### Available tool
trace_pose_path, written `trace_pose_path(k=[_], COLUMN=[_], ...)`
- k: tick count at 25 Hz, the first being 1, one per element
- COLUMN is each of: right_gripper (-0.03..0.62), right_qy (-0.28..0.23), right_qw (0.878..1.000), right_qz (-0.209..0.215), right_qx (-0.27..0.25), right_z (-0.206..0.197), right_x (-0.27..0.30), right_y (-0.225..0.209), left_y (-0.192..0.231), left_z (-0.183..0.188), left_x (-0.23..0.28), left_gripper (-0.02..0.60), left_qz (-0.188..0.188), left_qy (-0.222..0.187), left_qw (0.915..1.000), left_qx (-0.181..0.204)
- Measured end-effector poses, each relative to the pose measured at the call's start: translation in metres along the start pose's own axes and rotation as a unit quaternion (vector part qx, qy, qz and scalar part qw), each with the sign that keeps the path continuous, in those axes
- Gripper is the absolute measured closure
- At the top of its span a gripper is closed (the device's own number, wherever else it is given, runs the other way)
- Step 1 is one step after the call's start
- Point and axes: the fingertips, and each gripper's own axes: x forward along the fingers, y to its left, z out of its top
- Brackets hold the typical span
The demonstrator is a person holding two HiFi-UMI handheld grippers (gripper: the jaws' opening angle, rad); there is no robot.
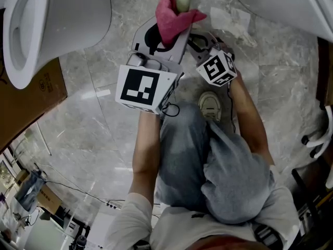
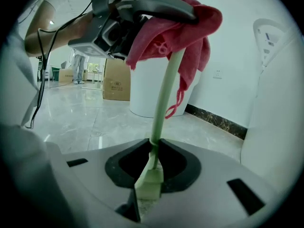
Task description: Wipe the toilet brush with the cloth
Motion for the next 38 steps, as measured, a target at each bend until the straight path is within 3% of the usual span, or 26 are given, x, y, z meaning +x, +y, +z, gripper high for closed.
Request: trace_pose_path(k=[12,20,38], right_gripper=[0.536,0.536,0.536], right_qy=[0.003,0.004,-0.002], right_qw=[1.000,1.000,1.000], right_qz=[0.001,0.001,0.000], right_qx=[-0.004,-0.006,-0.012], right_z=[-0.002,-0.001,-0.002], right_x=[-0.001,-0.001,-0.001], right_y=[0.000,0.001,-0.001], left_y=[0.005,0.001,-0.003], left_z=[0.055,0.083,-0.027], left_x=[0.002,0.011,0.008], left_gripper=[0.453,0.457,0.446], left_qz=[0.023,0.009,-0.008], left_qy=[-0.024,-0.055,0.028], left_qw=[0.9994,0.9981,0.9994], left_qx=[-0.004,0.027,0.017])
